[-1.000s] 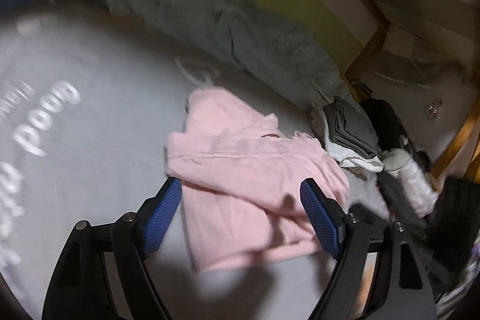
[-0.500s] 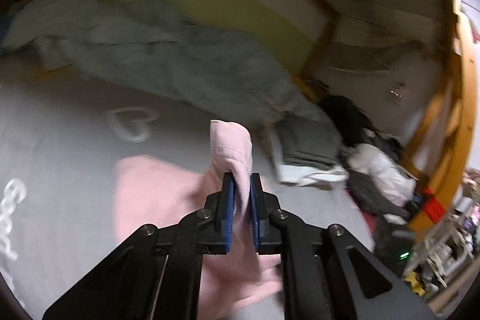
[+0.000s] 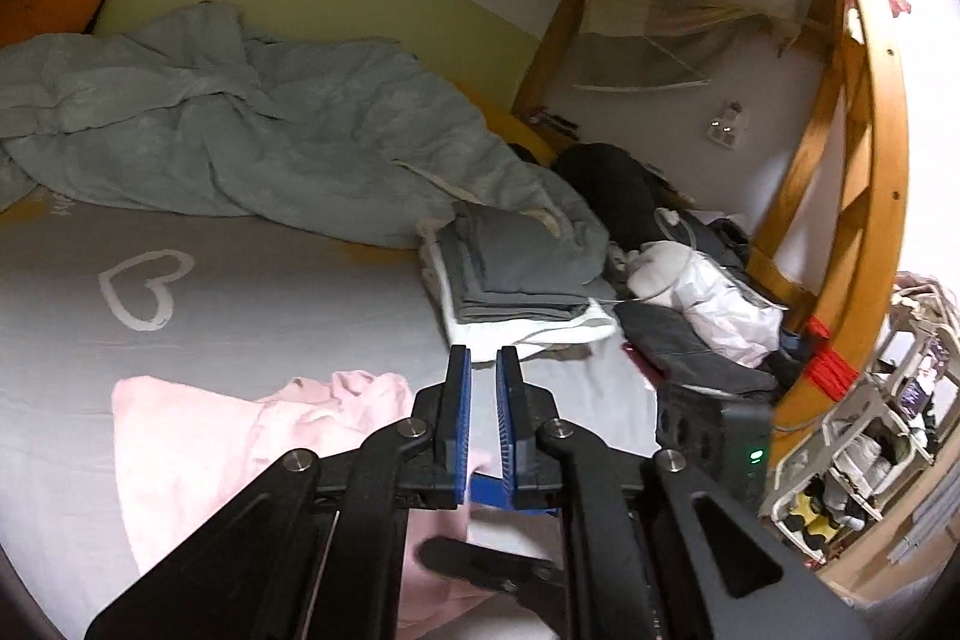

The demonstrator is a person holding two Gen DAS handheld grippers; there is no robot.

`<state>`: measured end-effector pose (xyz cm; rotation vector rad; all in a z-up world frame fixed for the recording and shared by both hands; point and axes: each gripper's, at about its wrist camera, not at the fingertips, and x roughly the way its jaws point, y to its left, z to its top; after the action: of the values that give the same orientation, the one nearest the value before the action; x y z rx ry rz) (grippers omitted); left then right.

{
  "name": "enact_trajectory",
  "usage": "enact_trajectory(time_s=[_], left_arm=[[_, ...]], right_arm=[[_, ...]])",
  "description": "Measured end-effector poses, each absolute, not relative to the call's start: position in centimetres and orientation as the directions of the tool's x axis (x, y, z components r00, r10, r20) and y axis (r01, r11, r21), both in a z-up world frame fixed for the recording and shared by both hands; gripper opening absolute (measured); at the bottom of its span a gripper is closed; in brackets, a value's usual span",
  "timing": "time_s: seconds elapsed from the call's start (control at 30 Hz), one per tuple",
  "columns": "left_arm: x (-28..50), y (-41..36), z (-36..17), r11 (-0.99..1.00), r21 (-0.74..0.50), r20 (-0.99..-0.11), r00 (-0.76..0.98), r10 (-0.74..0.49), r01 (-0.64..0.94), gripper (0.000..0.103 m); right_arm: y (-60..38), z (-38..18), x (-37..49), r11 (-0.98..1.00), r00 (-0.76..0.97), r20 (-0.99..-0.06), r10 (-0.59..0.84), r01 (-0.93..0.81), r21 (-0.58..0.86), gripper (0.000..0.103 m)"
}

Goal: Fold small clothes

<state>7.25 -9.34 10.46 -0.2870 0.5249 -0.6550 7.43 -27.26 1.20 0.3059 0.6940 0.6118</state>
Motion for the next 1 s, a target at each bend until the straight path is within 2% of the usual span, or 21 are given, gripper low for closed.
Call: enact_trajectory(time_s=[0.03,0.1,0.23,0.27,0.3,0.33,0.37,0.53,0.6,0.67,0.7,0.77,0.83,0.9,0.93,0.97,1.0], left_arm=[[7.1,-9.0,10.3,0.763,-0.414,-0.372,0.673,-0.639,0.496,0.008],[6.4,-8.4,10.0,0.769,-0.405,-0.376,0.676,-0.633,0.495,0.008],[4.5,-7.6,7.5,0.821,-0.327,-0.433,0.698,-0.570,0.468,0.008],[4.3,-7.4,6.4,0.833,-0.321,-0.460,0.695,-0.553,0.451,0.008],[4.2,-7.3,5.3,0.845,-0.317,-0.486,0.692,-0.535,0.431,0.008],[4.1,-7.2,4.2,0.859,-0.313,-0.513,0.689,-0.512,0.405,0.008],[4.1,-7.1,3.2,0.867,-0.315,-0.534,0.683,-0.498,0.386,0.008],[3.9,-7.5,-1.2,0.855,-0.366,-0.609,0.600,-0.519,0.368,0.008],[3.4,-7.6,-2.3,0.863,-0.356,-0.632,0.589,-0.504,0.358,0.008],[2.8,-7.5,-3.1,0.869,-0.344,-0.646,0.582,-0.495,0.357,0.008],[2.6,-7.3,-3.3,0.868,-0.345,-0.647,0.580,-0.495,0.357,0.008],[2.0,-6.9,-3.2,0.872,-0.333,-0.645,0.588,-0.488,0.359,0.008],[1.3,-6.9,-2.3,0.880,-0.305,-0.636,0.610,-0.473,0.365,0.008],[0.7,-6.7,-1.2,0.875,-0.295,-0.605,0.634,-0.482,0.384,0.008],[0.4,-6.5,-0.6,0.869,-0.300,-0.585,0.644,-0.493,0.393,0.009],[0.4,-6.3,0.3,0.866,-0.302,-0.561,0.660,-0.500,0.399,0.010],[0.4,-6.1,1.1,0.873,-0.296,-0.536,0.689,-0.488,0.388,0.011]], right_arm=[[-27.5,0.8,7.6,0.807,0.622,-0.520,0.585,-0.383,0.450,0.072],[-28.2,0.7,7.3,0.787,0.619,-0.498,0.607,-0.381,0.486,0.068],[-28.7,0.8,7.7,0.782,0.630,-0.482,0.608,-0.372,0.500,0.061],[-28.7,0.6,8.1,0.776,0.629,-0.479,0.612,-0.362,0.516,0.045],[-28.5,0.4,8.7,0.773,0.624,-0.484,0.614,-0.348,0.531,0.015],[-28.3,0.2,9.0,0.779,0.628,-0.491,0.604,-0.334,0.530,0.003],[-28.2,0.2,8.9,0.791,0.651,-0.483,0.586,-0.329,0.517,0.002],[-29.1,2.7,6.2,0.824,0.760,-0.379,0.527,-0.349,0.447,0.001],[-29.7,2.5,5.7,0.846,0.753,-0.430,0.498,-0.313,0.433,0.001],[-29.6,0.2,6.7,0.885,0.657,-0.607,0.448,-0.229,0.406,0.001],[-29.7,-0.7,6.9,0.883,0.611,-0.649,0.453,-0.210,0.419,0.002],[-30.3,-1.6,6.6,0.877,0.606,-0.656,0.450,-0.160,0.453,0.002],[-30.4,-0.5,6.2,0.893,0.643,-0.643,0.416,-0.154,0.423,0.002],[-30.6,1.3,5.1,0.908,0.716,-0.587,0.378,-0.164,0.385,0.002],[-30.8,2.2,4.4,0.914,0.761,-0.540,0.359,-0.169,0.370,0.005],[-30.9,2.6,4.0,0.917,0.785,-0.513,0.346,-0.169,0.360,0.017],[-31.0,3.0,3.7,0.922,0.808,-0.488,0.330,-0.164,0.352,0.034]])
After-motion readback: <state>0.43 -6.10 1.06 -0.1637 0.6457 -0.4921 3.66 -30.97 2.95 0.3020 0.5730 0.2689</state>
